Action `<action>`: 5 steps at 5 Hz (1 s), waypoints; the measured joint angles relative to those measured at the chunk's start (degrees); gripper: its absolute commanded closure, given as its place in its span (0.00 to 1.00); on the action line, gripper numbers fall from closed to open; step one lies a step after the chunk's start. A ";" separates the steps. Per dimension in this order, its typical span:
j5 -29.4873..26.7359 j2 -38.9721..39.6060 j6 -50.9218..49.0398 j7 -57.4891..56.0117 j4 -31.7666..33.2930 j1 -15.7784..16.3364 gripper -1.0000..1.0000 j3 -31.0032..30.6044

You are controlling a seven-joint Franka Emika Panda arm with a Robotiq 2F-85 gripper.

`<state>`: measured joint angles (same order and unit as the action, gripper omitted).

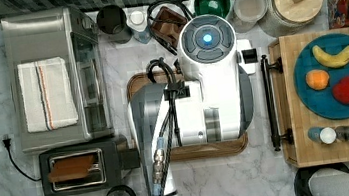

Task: Open the drawer.

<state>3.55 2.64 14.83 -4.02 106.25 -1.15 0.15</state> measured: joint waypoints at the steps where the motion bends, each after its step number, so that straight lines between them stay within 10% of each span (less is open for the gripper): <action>1: 0.10 0.32 0.01 -0.01 0.06 0.00 0.00 -0.07; 5: 0.39 -1.09 10.98 -22.85 10.24 -0.03 0.00 0.95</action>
<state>3.94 1.54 25.81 -26.87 116.49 -1.18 1.11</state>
